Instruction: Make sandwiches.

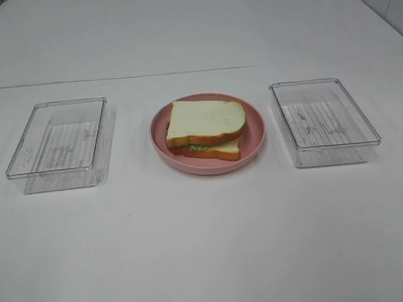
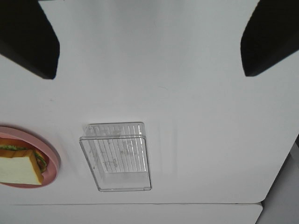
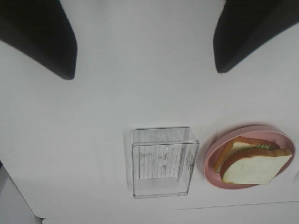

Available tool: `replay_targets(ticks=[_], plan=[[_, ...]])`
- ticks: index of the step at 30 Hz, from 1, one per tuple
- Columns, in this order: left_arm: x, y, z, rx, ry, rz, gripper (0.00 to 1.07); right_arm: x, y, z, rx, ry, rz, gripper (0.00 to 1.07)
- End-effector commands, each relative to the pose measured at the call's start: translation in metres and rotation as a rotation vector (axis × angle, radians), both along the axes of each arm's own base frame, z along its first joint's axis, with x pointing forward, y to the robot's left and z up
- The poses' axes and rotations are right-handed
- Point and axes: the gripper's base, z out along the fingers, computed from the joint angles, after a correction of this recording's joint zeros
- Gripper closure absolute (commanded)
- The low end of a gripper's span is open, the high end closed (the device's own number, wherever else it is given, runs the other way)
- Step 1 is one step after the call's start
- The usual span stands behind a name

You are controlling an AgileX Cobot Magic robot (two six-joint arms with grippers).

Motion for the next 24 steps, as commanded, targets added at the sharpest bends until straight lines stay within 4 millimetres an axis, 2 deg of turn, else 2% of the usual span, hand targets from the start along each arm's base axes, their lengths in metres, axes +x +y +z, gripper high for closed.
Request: replay_targets(ticks=[1,24], plan=[[-0.0023,-0.0008,-0.0015,-0.006,-0.017,-0.011,0.09,-0.0036,0.0000,-0.0009,0.004,-0.019,0.000,0.31],[-0.0023,-0.0008,-0.0015,-0.006,-0.017,-0.011,0.09,-0.0036,0.0000,-0.0009,0.004,-0.019,0.000,0.31]])
